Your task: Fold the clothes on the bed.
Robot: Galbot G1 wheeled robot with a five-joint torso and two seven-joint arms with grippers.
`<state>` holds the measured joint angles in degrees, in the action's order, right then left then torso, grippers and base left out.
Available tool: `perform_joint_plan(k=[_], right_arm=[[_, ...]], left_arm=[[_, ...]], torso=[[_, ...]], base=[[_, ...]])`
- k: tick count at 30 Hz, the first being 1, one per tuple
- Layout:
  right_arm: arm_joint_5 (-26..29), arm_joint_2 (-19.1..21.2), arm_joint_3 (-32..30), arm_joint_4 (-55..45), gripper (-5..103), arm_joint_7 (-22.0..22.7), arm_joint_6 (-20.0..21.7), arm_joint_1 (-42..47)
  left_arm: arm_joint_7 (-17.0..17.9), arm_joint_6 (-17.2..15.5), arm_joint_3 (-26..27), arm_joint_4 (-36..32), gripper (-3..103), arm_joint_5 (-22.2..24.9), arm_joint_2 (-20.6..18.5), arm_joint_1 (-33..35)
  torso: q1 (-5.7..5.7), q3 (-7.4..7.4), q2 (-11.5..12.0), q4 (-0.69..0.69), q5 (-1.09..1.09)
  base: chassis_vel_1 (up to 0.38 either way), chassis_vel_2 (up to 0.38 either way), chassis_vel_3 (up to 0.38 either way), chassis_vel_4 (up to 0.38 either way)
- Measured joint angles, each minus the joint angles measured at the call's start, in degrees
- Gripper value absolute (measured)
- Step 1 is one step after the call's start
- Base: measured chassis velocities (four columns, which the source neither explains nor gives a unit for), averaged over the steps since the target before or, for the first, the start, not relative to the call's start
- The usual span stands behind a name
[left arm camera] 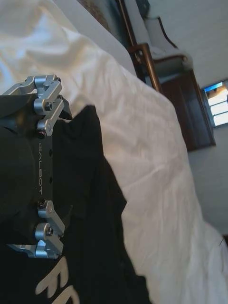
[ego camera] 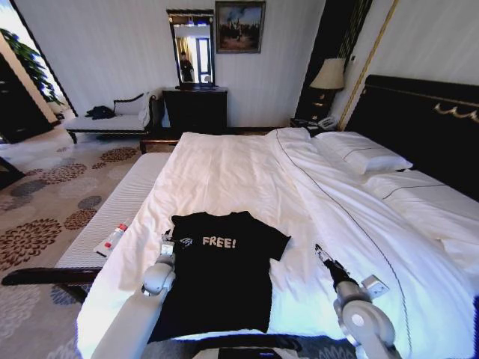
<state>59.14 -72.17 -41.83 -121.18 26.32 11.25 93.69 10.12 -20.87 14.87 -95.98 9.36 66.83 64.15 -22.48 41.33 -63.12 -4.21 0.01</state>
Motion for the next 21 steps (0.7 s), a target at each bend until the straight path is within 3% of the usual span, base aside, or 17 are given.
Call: perform_joint_plan(k=[11,17,21], right_arm=[[-0.47,-0.90,0.34,-0.40,100,0.68,0.05,0.65],[-0.73,-0.83,0.24,-0.55,100,0.99,0.05,1.10],[-1.34,-1.21,0.48,-0.42,100,1.25,0.05,1.49]], left_arm=[[-1.77,0.16,-3.28,2.03,100,-3.39,-1.14,-0.35],[-0.85,0.35,-0.93,4.26,100,-2.29,-0.98,-1.65],[-0.46,0.76,2.54,6.67,100,0.95,-1.58,-4.09]], torso=[[0.00,0.00,0.00,0.01,0.00],[0.00,0.00,0.00,0.01,0.00],[0.00,0.00,0.00,0.00,0.00]], base=[[0.000,0.000,0.000,0.000],[0.000,0.000,0.000,0.000],[0.000,0.000,0.000,0.000]])
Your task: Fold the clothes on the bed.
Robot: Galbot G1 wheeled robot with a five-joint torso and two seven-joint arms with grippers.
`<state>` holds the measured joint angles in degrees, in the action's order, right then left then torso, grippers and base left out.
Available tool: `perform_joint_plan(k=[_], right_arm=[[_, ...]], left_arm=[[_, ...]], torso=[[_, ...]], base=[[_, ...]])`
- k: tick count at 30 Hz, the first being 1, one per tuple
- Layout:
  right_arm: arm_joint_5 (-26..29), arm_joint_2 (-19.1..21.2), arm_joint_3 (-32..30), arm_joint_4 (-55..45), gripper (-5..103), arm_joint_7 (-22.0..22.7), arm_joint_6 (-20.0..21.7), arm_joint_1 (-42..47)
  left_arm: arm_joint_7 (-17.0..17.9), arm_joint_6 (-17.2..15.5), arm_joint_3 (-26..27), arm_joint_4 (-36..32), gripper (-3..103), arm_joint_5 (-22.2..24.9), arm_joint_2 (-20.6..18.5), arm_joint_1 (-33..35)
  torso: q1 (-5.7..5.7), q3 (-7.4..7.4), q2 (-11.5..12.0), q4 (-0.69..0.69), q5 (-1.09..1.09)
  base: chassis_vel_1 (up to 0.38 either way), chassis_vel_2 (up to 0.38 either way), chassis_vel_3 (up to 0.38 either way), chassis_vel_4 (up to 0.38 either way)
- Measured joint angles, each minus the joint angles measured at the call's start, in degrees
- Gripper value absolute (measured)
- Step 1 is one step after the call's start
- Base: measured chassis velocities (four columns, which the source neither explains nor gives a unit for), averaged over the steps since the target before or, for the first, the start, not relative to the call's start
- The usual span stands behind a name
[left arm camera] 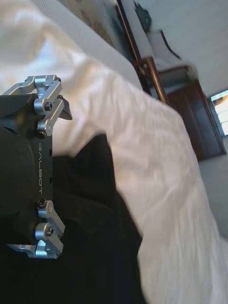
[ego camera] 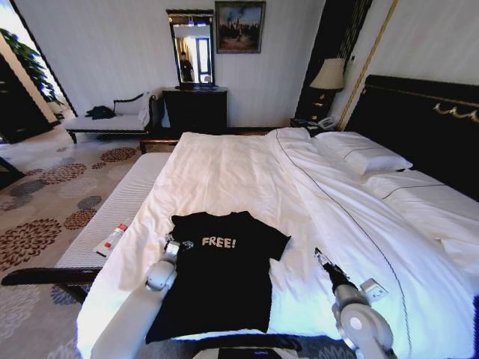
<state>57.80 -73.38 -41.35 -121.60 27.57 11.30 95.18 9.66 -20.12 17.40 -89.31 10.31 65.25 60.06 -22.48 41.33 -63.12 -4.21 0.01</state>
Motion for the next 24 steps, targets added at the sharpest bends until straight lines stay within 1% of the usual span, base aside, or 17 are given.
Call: perform_joint_plan(k=[2,4,5,6,10,11,14,15,18,20,21,23,24], right_arm=[[-0.08,-0.04,0.04,0.02,100,0.02,0.00,0.08],[-0.15,-0.06,0.05,0.03,100,0.09,0.00,0.17],[-0.15,-0.03,0.04,0.04,100,0.14,0.00,0.25],[-0.15,-0.03,0.04,0.04,100,0.14,0.00,0.25],[-0.14,0.41,0.05,0.50,100,0.30,0.00,0.13],[-0.14,0.41,0.05,0.50,100,0.30,0.00,0.13],[-0.14,0.54,0.58,1.07,100,0.37,0.00,-0.28],[-0.14,0.54,0.58,1.07,100,0.37,0.00,-0.28],[-0.21,0.58,1.15,1.44,100,0.40,0.00,-0.53],[-0.23,0.68,1.26,1.50,100,0.41,0.00,-0.57],[-0.24,0.82,1.32,1.56,100,0.42,0.00,-0.59],[-0.25,1.11,1.36,1.71,100,0.48,0.00,-0.70],[-0.25,1.11,1.36,1.71,100,0.48,0.00,-0.70]], left_arm=[[0.13,0.11,0.86,0.46,100,0.75,-0.15,-0.46],[0.30,0.21,3.05,1.18,100,2.15,-0.33,-0.96],[0.38,0.22,5.19,1.49,100,3.25,-0.40,-0.97],[0.38,0.22,5.19,1.49,100,3.25,-0.40,-0.97],[0.34,0.67,11.53,2.11,100,5.71,-0.90,0.46],[0.34,0.67,11.53,2.11,100,5.71,-0.90,0.46],[0.21,1.76,16.38,3.15,100,7.21,-1.48,1.22],[0.21,1.76,16.38,3.15,100,7.21,-1.48,1.22],[0.15,2.86,20.40,3.20,100,9.26,-1.79,1.59],[0.07,3.07,21.26,2.81,100,9.95,-1.73,1.71],[0.02,3.15,22.03,2.20,100,11.08,-1.49,1.81],[0.01,2.40,22.60,0.45,100,17.48,-0.41,2.18],[0.01,2.40,22.60,0.45,100,17.48,-0.41,2.18]], torso=[[0.00,0.00,0.00,0.00,0.00],[0.00,0.00,0.00,0.00,0.00],[-0.01,0.00,0.00,0.00,0.00],[-0.01,0.00,0.00,0.00,0.00],[0.00,0.00,0.00,0.01,0.01],[0.00,0.00,0.00,0.01,0.01],[0.00,0.00,0.00,0.01,0.01],[0.00,0.00,0.00,0.01,0.01],[0.00,0.00,0.00,0.01,-0.01],[0.00,0.00,0.00,0.01,0.00],[0.00,0.00,0.00,0.01,-0.01],[0.01,0.00,0.00,0.00,-0.01],[0.01,0.00,0.00,0.00,-0.01]], base=[[0.000,0.000,0.000,0.000],[0.000,0.000,0.000,0.000],[0.000,0.000,0.000,0.000],[0.000,0.000,0.000,0.000],[0.000,0.000,0.000,0.000],[0.000,0.000,0.000,0.000],[0.000,0.000,0.000,0.000],[0.000,0.000,0.000,0.000],[0.000,0.000,0.000,0.000],[0.000,0.000,0.000,0.000],[0.000,0.000,0.000,0.000],[0.000,0.000,0.000,0.000],[0.000,0.000,0.000,0.000]])
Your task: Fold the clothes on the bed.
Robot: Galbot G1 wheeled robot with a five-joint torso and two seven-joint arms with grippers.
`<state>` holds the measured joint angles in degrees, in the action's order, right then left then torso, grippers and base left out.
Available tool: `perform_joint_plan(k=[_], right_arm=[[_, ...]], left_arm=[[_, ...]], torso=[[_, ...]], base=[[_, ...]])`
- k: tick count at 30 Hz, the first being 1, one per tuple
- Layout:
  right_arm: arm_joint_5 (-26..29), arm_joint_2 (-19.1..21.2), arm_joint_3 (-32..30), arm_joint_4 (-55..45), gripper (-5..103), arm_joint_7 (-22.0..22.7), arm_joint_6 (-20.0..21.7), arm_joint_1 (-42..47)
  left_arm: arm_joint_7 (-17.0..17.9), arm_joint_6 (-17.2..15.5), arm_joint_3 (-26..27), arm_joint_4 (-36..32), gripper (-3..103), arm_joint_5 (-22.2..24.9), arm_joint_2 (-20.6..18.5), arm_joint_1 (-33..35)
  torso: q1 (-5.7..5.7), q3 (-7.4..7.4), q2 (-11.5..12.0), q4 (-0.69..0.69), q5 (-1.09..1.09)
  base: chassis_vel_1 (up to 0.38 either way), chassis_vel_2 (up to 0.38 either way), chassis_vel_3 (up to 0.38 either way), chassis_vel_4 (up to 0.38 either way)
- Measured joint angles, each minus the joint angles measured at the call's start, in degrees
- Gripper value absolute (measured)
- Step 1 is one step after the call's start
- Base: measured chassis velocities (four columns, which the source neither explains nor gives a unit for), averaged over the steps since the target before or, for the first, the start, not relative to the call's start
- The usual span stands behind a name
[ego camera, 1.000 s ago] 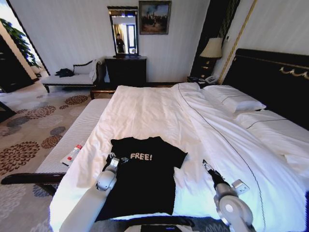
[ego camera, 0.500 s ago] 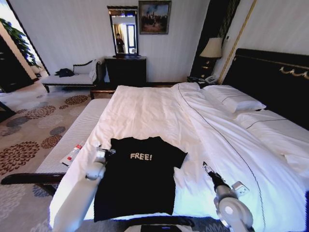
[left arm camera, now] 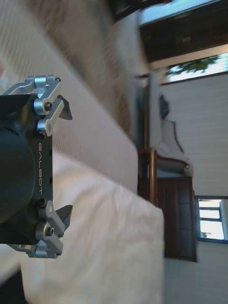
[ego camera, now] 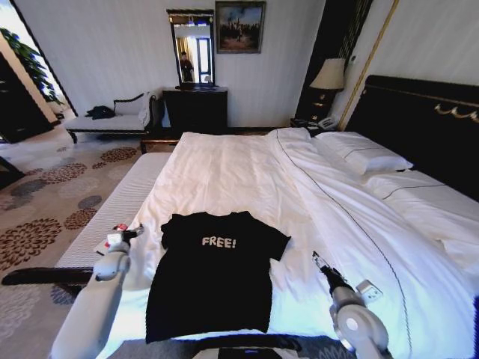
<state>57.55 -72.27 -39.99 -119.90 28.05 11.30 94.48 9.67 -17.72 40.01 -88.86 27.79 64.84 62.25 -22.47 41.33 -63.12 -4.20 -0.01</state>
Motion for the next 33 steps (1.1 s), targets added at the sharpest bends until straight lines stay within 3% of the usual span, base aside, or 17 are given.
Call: perform_joint_plan(k=[3,4,7,8,13,19,22,25,28,31,33], right_arm=[[0.01,0.19,0.05,0.07,100,0.17,0.00,-0.02],[0.01,0.19,0.05,0.07,100,0.17,0.00,-0.02],[-0.01,0.21,0.13,0.21,100,0.34,0.00,0.10],[-0.02,0.20,0.13,0.21,100,0.39,0.00,0.16],[-0.03,0.38,-0.20,0.20,100,0.58,0.01,0.64],[-0.13,0.17,-0.60,0.22,100,1.03,0.01,0.96],[-0.36,-0.01,-0.58,0.22,100,1.15,0.01,1.08],[-0.52,-0.15,-0.48,0.21,100,1.24,0.01,1.09],[-0.59,-0.21,-0.44,0.19,100,1.26,0.01,1.06],[-0.97,-0.41,-0.33,0.16,100,1.26,0.01,1.26],[-1.08,-0.46,-0.32,0.15,100,1.26,0.00,1.36]], left_arm=[[-0.03,-2.11,-1.77,-1.54,100,18.24,3.00,0.55],[-0.03,-2.11,-1.77,-1.54,100,18.24,3.00,0.55],[-0.28,-3.24,-3.41,-0.19,100,30.41,7.32,0.27],[-0.20,-3.49,-3.71,0.43,100,32.28,8.56,-0.01],[0.09,-3.78,-4.49,1.90,100,34.04,11.05,-1.17],[0.03,-3.87,-5.20,2.82,102,33.57,10.53,-2.06],[-0.09,-3.87,-5.05,2.79,93,33.38,10.29,-2.03],[-0.16,-3.87,-4.69,2.58,77,33.27,9.95,-1.77],[-0.18,-3.87,-4.52,2.61,72,33.27,9.71,-1.71],[-0.20,-3.98,-4.30,2.78,55,33.56,9.36,-1.57],[-0.20,-4.11,-4.29,2.78,55,33.56,9.34,-1.51]], torso=[[0.00,0.00,0.00,0.00,-0.01],[0.00,0.00,0.00,0.00,-0.01],[0.00,0.00,0.00,-0.01,0.01],[0.00,0.00,0.00,-0.01,0.01],[0.00,0.00,0.00,-0.01,0.00],[0.00,0.00,0.00,0.00,-0.01],[0.00,0.00,0.00,0.00,0.00],[0.00,0.00,0.00,0.00,0.00],[0.00,0.00,0.00,0.00,0.00],[0.00,0.00,0.00,0.00,0.01],[0.00,0.00,0.00,0.00,0.01]], base=[[0.000,0.000,0.000,0.000],[0.000,0.000,0.000,0.000],[0.000,0.000,0.000,0.000],[0.000,0.000,0.000,0.000],[0.000,0.000,0.000,0.000],[0.000,0.000,0.000,0.000],[0.000,0.000,0.000,0.000],[0.000,0.000,0.000,0.000],[0.000,0.000,0.000,0.000],[0.000,0.000,0.000,0.000],[0.000,0.000,0.000,0.000]])
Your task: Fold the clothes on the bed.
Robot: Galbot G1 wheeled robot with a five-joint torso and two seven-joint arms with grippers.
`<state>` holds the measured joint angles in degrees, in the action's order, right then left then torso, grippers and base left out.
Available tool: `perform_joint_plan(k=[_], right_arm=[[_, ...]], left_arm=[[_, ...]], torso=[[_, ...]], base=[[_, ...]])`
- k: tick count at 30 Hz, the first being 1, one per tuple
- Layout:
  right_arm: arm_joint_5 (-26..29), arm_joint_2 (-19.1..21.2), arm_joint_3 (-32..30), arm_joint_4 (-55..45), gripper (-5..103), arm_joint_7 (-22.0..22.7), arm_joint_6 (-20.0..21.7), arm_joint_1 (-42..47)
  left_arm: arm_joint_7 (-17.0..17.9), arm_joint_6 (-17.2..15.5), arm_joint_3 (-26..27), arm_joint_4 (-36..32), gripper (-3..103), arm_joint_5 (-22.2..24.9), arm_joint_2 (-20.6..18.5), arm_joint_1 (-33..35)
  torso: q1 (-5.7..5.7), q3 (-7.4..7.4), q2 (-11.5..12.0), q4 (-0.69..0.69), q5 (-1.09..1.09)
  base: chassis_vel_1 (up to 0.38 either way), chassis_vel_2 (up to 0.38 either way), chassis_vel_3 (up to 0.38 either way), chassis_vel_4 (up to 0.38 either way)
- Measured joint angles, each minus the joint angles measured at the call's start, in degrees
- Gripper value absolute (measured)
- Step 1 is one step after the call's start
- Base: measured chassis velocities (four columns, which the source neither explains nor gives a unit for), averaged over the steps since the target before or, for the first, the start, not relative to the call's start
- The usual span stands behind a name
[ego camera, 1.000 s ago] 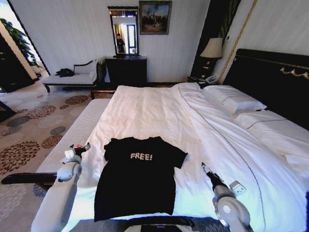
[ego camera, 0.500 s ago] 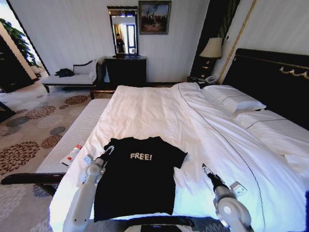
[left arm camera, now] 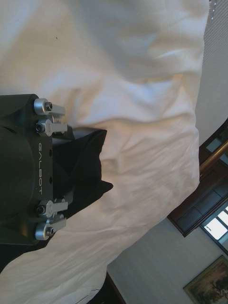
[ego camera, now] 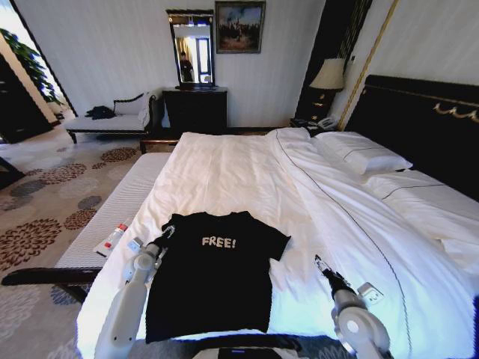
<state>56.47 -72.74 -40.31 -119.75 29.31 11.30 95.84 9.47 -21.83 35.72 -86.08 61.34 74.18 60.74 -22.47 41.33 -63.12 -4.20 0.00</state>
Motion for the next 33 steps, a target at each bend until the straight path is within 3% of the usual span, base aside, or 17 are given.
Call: perform_joint_plan(k=[3,7,10,14,33], right_arm=[[-0.20,-0.08,-0.01,-0.16,100,0.00,-0.03,0.25],[-0.39,-0.09,-0.06,-0.18,100,0.02,-0.08,0.35],[-0.56,-0.22,-0.09,-0.18,100,0.06,-0.14,0.44],[-0.81,-0.39,-0.03,-0.11,100,0.07,-0.19,0.45],[-1.18,-0.03,0.42,0.21,100,0.24,-0.37,0.48]], left_arm=[[0.04,-0.52,0.01,-0.10,39,-0.04,-0.01,0.22],[0.18,-0.96,0.24,-0.46,28,-0.18,-0.24,0.46],[0.22,-1.09,0.95,-0.77,12,-0.60,-0.92,0.67],[0.16,-1.03,1.98,-0.76,3,-1.45,-2.06,0.72],[-0.20,0.18,5.99,1.53,2,-2.92,-3.79,0.88]], torso=[[0.00,0.00,0.00,0.00,0.00],[0.00,0.00,0.00,-0.01,0.00],[0.00,0.00,0.00,-0.01,0.00],[0.00,0.00,0.00,0.00,0.00],[-0.01,0.00,0.00,-0.01,0.00]], base=[[0.000,0.000,0.000,0.000],[0.000,0.000,0.000,0.000],[0.000,0.000,0.000,0.000],[0.000,0.000,0.000,0.000],[0.000,0.000,0.000,0.000]])
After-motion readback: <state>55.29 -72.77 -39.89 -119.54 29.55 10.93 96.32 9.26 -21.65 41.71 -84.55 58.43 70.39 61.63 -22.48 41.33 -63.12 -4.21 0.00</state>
